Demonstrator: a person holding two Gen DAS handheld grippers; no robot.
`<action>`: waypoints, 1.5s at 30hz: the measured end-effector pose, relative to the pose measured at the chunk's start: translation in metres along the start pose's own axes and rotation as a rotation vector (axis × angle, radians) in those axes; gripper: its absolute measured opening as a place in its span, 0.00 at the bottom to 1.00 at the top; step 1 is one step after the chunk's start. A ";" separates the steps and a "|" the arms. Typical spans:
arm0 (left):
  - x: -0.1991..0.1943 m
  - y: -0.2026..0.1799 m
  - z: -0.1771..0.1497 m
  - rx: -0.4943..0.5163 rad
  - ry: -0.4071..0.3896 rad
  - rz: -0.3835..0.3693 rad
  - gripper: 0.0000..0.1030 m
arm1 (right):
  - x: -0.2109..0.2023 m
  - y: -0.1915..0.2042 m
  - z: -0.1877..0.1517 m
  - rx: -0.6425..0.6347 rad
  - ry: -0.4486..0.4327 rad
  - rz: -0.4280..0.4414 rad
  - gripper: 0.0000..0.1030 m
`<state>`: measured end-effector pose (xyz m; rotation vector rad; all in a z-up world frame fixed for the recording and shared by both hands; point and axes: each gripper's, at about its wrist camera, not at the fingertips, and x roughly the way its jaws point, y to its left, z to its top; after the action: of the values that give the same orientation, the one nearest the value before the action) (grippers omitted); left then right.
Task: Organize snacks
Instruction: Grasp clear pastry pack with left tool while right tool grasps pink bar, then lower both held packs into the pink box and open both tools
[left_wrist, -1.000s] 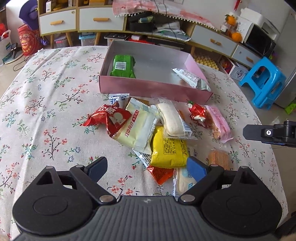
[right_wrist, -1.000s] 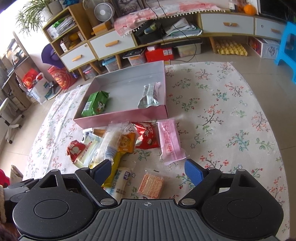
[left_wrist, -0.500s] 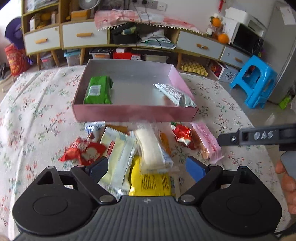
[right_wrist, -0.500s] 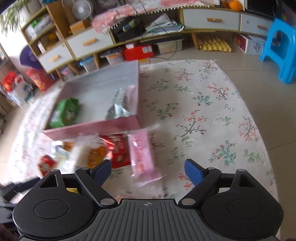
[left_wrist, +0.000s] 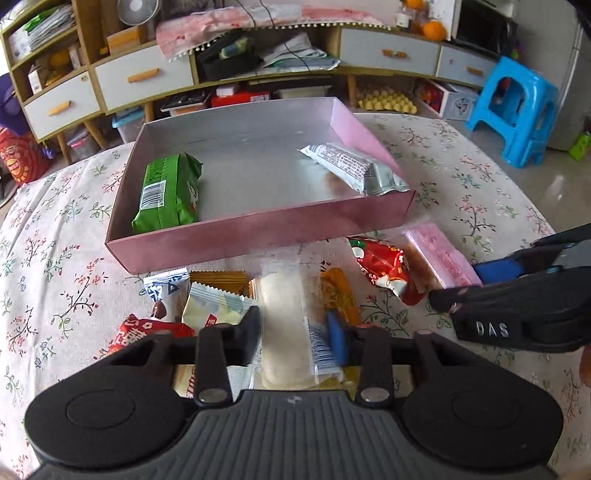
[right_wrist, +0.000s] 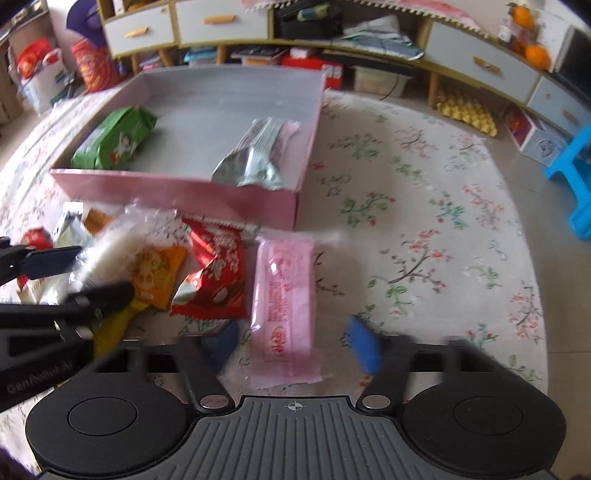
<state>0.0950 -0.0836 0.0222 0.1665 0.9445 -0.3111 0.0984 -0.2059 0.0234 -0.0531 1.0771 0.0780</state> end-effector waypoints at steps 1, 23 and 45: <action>-0.004 0.003 0.000 -0.008 0.001 -0.022 0.30 | -0.002 0.000 0.000 0.003 -0.006 0.003 0.32; -0.032 0.043 0.022 -0.168 -0.072 -0.141 0.28 | -0.043 -0.009 0.013 0.165 -0.090 0.200 0.30; 0.042 0.081 0.069 -0.294 -0.064 -0.141 0.28 | 0.023 -0.002 0.102 0.226 -0.048 0.268 0.30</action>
<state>0.1973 -0.0340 0.0283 -0.1795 0.9290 -0.3011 0.1992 -0.1986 0.0513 0.2960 1.0348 0.1969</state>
